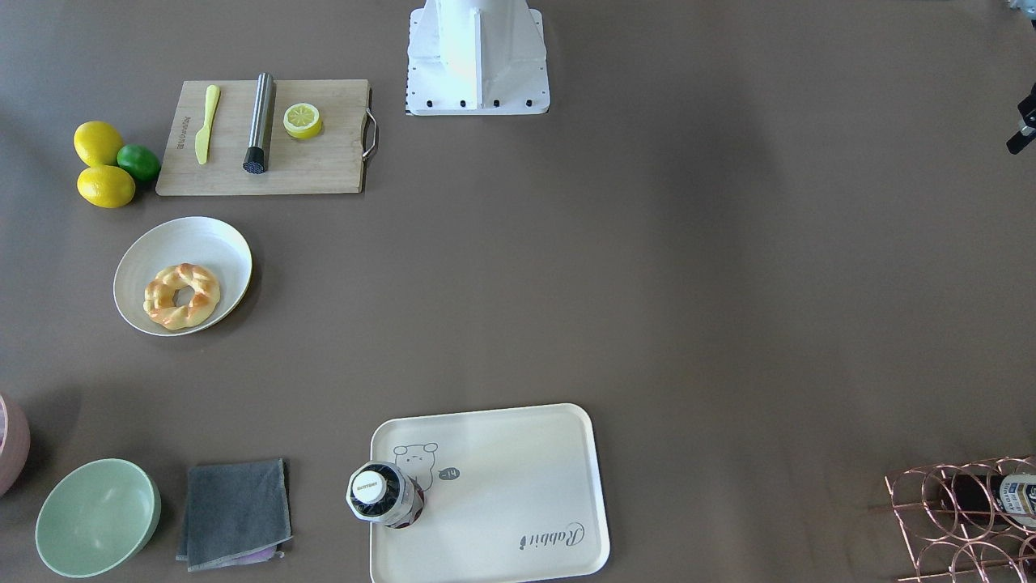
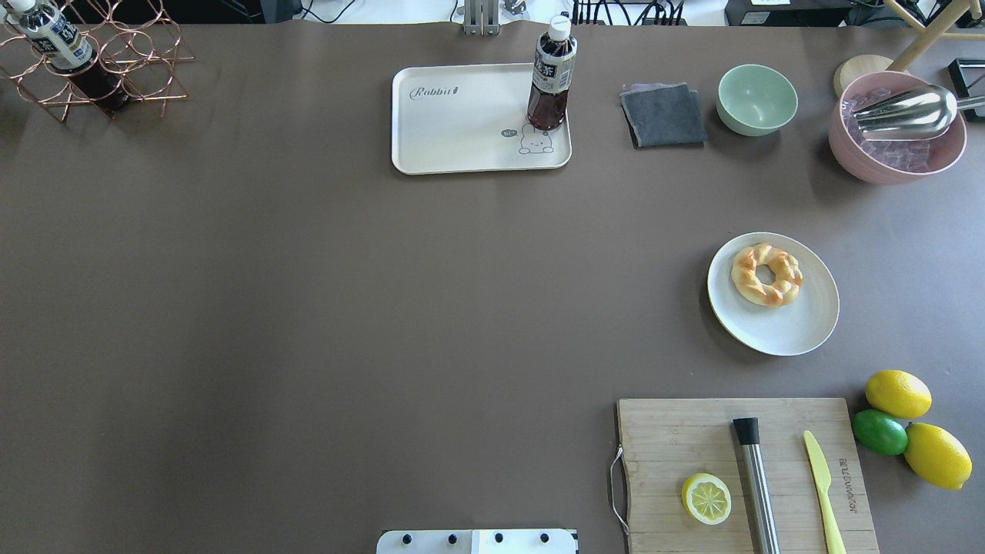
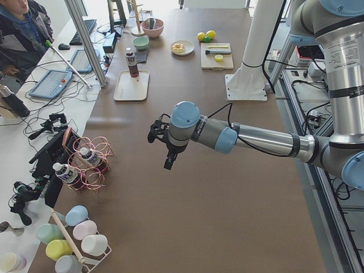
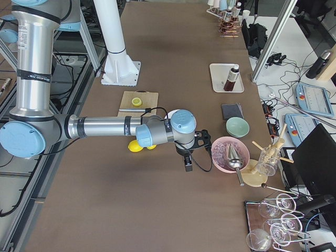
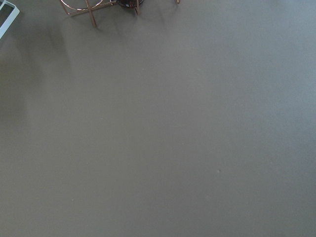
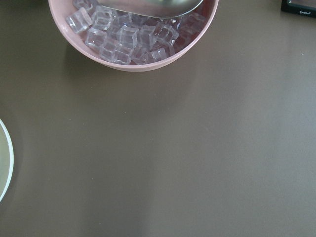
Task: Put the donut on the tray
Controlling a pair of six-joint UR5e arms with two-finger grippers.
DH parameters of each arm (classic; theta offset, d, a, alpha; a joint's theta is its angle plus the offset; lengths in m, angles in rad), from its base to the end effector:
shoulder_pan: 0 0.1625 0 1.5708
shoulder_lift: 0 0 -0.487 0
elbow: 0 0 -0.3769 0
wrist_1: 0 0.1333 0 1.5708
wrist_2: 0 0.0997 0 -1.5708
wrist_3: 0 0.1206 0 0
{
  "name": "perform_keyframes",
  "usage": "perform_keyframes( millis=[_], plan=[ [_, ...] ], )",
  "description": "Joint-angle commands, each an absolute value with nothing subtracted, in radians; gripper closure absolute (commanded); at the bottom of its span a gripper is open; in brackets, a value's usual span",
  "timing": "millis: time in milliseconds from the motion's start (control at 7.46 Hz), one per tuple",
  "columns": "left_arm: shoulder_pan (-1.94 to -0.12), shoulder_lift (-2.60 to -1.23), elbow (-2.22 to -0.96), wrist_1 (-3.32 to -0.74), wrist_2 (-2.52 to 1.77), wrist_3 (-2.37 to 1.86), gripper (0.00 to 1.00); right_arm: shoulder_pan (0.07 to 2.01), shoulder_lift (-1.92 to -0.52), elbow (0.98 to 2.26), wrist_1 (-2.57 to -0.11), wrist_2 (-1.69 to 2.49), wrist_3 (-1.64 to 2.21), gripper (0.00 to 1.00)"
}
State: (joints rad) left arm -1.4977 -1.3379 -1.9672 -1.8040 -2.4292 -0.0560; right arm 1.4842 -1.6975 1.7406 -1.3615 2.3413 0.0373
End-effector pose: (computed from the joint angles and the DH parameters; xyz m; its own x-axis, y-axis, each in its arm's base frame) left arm -0.0140 -0.3839 0.6092 0.6333 0.2874 -0.7186 -0.0320 0.9374 0.3467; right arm 0.0117 -0.4358 0.6883 0.7025 -0.1992 0.6833 0.0576 0.9728 0.2244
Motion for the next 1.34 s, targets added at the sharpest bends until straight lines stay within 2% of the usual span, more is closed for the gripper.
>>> perform_keyframes(
  millis=[0, 402, 804, 1206],
  plan=[
    [-1.497, -1.338, -1.965, -1.802, -2.424, -0.060, 0.03, 1.407, -1.692, 1.752, -1.347, 2.341, 0.113, 0.00],
    [-1.496, -1.325, -1.971, -1.802, -2.434, -0.060, 0.03, 1.170, -1.593, 1.720, -1.205, 2.271, 0.533, 0.00],
    [-1.493, -1.335, -1.970, -1.801, -2.431, -0.066, 0.03, 1.045, -1.575, 1.574, -0.955, 2.244, 0.677, 0.00],
    [-1.491, -1.332, -1.965, -1.801, -2.431, -0.067, 0.03, 0.996, -1.572, 1.575, -0.937, 2.208, 0.729, 0.10]
  ],
)
